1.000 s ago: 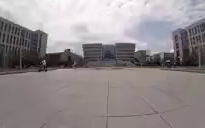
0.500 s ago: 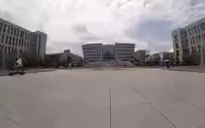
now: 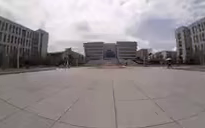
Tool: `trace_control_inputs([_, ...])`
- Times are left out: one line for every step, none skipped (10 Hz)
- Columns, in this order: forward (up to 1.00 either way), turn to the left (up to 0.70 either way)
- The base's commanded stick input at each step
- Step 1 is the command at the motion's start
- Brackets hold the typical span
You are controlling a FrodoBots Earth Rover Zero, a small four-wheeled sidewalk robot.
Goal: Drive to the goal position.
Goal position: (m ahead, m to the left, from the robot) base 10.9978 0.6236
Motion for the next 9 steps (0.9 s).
trace_control_inputs([1.0,0.02])
trace_control_inputs([1.0,0.02])
trace_control_inputs([1.0,0.02])
trace_control_inputs([1.0,0.02])
trace_control_inputs([1.0,0.02])
trace_control_inputs([1.0,0.02])
trace_control_inputs([1.0,0.02])
trace_control_inputs([1.0,0.02])
trace_control_inputs([1.0,0.02])
